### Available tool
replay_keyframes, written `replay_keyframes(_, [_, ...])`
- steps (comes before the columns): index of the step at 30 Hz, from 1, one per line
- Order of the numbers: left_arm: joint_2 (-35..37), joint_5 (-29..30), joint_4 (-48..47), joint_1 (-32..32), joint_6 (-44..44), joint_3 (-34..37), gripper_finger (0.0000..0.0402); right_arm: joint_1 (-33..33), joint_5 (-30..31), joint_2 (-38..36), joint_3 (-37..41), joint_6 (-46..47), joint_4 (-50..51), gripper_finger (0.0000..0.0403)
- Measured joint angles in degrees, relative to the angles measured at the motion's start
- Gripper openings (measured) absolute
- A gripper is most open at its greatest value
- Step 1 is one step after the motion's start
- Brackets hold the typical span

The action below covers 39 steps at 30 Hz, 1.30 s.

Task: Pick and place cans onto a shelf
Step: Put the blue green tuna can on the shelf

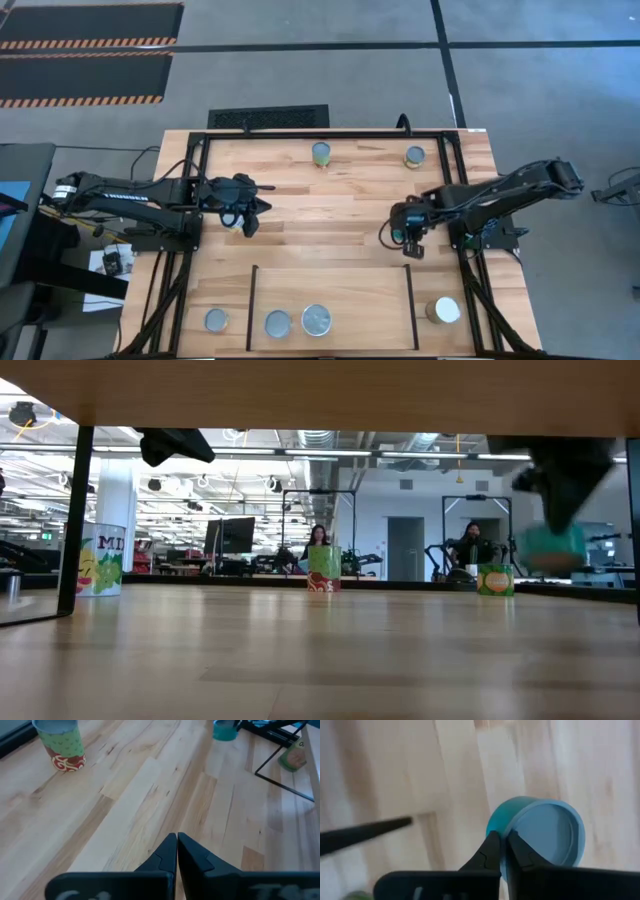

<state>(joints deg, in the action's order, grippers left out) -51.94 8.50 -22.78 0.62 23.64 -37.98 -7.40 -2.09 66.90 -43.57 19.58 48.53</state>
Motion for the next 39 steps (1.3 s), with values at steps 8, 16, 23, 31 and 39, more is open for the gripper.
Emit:
replay_keyframes(8, [0.0, -0.44, 0.41, 0.0, -1.8, 0.0, 0.0, -3.29, 3.03, 3.94, -21.53, 0.26, 12.78, 0.0013])
replay_keyframes(16, [0.0, -2.56, 0.26, 0.0, -2.14, 0.0, 0.0, -14.39, 6.04, 22.03, -48.17, -2.79, 22.3, 0.0012])
replay_keyframes(23, [0.0, -2.7, 0.04, 0.0, -1.36, 0.0, 0.0, -23.7, 8.7, 37.0, -66.65, -3.02, 23.65, 0.0012])
replay_keyframes(31, [0.0, -2.7, -0.04, 0.0, -1.35, 0.0, 0.0, -30.42, 9.0, 52.16, -81.69, -4.04, 27.45, 0.0012])
replay_keyframes(39, [-0.02, -2.7, -0.08, 0.0, -3.06, 0.0, 0.0, -32.61, 8.84, 57.09, -88.3, -2.36, 28.39, 0.0012])
